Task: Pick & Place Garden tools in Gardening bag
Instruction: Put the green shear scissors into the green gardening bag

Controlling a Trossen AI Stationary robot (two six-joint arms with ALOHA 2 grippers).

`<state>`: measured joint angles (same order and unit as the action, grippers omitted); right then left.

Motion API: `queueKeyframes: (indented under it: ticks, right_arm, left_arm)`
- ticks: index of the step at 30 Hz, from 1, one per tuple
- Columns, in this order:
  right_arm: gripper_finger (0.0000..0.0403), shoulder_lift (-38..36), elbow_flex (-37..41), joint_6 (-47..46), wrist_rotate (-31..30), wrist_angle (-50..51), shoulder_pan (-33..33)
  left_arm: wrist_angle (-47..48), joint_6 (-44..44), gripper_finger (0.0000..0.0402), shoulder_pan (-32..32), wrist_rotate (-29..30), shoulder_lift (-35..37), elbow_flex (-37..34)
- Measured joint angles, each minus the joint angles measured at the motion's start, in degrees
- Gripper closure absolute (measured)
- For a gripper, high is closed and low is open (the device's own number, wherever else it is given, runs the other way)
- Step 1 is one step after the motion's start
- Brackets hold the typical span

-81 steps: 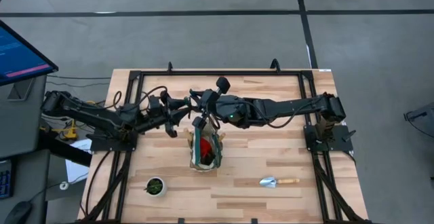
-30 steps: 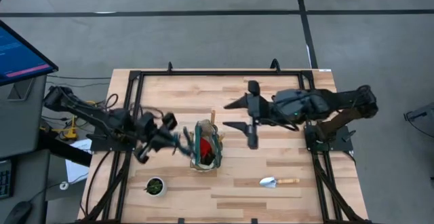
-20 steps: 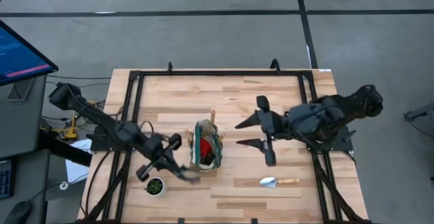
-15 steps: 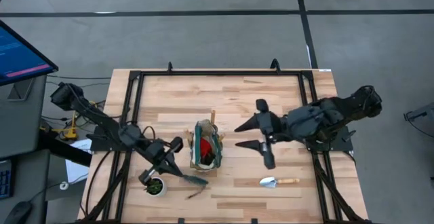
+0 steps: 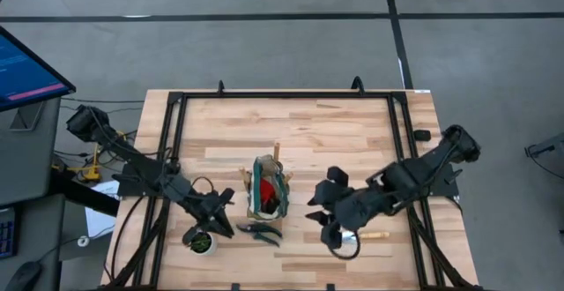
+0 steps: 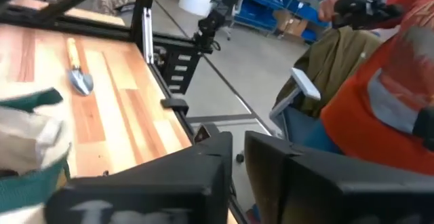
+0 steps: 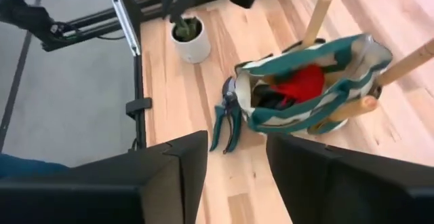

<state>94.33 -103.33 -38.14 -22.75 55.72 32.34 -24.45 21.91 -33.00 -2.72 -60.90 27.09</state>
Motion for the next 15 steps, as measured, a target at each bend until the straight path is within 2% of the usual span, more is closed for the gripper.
queueKeyframes:
  ticks: [4,7,12,15]
  right_arm:
    - [0.0263,0.7,0.0,-5.2,-1.2,0.7,2.8]
    - [0.0266,0.5,0.0,-9.5,-1.3,1.1,5.0]
    - [0.0265,0.1,-0.1,-14.7,-2.9,2.3,8.5]
    - [0.0265,0.1,-0.1,-16.5,-4.1,3.2,10.2]
  left_arm:
    - [0.4,-0.1,0.0331,-1.8,2.4,-1.7,0.1]
    - [0.3,-0.4,0.0295,-2.8,2.3,-5.6,2.1]
    - [1.2,-3.4,0.0235,-4.3,-0.4,-15.7,9.8]
    - [4.5,-2.3,0.0213,-4.2,-1.1,-21.9,14.6]
